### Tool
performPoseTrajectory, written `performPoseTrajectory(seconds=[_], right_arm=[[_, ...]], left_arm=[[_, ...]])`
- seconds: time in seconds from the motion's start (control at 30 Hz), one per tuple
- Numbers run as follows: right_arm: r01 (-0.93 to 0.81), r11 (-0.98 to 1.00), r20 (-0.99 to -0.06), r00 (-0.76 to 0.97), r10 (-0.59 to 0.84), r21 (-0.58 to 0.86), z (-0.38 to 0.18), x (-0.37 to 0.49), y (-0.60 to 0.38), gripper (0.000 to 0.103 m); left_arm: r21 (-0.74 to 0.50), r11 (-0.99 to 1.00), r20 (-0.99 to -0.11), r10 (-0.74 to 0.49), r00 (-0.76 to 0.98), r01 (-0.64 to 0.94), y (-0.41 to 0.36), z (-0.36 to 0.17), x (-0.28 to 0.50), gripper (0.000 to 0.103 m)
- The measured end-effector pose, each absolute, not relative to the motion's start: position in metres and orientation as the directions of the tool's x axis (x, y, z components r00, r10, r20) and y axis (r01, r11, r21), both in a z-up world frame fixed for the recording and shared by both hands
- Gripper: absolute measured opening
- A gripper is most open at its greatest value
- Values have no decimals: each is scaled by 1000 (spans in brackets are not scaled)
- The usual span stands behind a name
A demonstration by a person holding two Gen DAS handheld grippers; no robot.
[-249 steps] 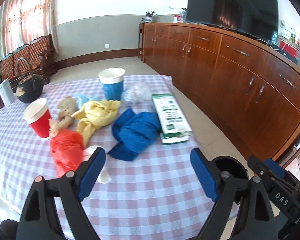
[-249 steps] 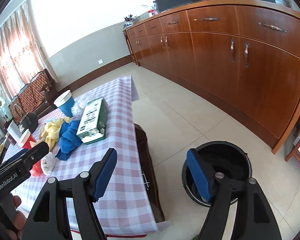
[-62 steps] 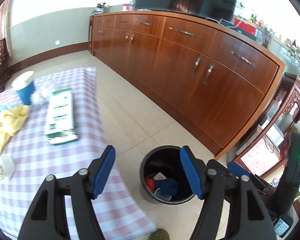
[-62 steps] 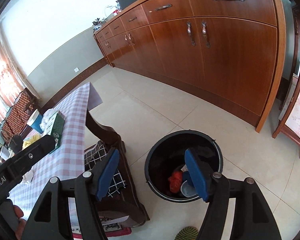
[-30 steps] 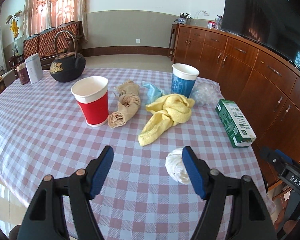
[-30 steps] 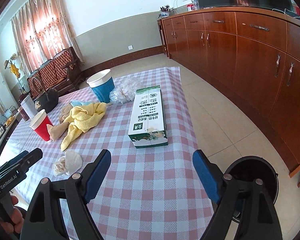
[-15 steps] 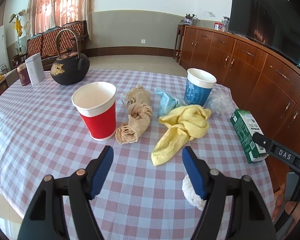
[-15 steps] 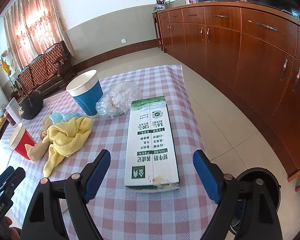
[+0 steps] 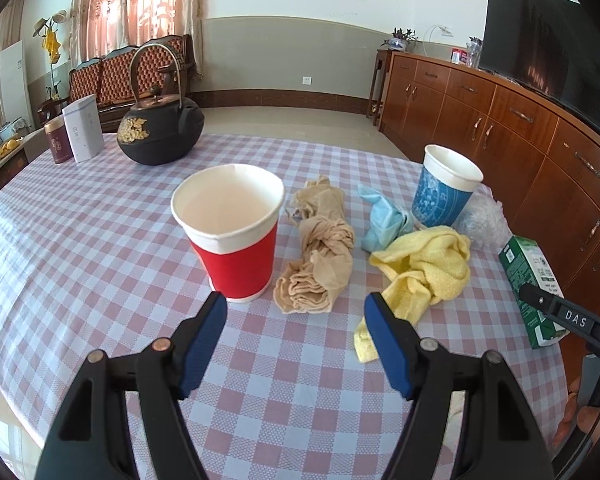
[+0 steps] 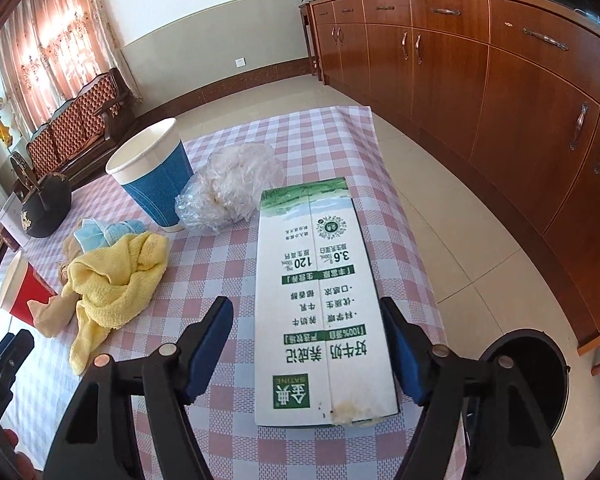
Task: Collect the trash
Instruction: 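Reach the left tool around the red paper cup while the right tool reaches the green carton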
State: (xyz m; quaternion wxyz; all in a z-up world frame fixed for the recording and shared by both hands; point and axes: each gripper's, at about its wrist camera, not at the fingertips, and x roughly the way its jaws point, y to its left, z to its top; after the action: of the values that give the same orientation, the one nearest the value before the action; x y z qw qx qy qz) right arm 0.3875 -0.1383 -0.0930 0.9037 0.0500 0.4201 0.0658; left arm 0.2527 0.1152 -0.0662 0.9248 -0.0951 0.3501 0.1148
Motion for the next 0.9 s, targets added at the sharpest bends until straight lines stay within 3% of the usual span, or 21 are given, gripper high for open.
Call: performPoseTrajectory(seconds=[0.9], right_arm=[[-178, 970, -753, 613, 240, 164, -96, 383, -95, 64]], left_arm=[[-115, 930, -677, 185, 712, -350, 155, -78, 283, 73]])
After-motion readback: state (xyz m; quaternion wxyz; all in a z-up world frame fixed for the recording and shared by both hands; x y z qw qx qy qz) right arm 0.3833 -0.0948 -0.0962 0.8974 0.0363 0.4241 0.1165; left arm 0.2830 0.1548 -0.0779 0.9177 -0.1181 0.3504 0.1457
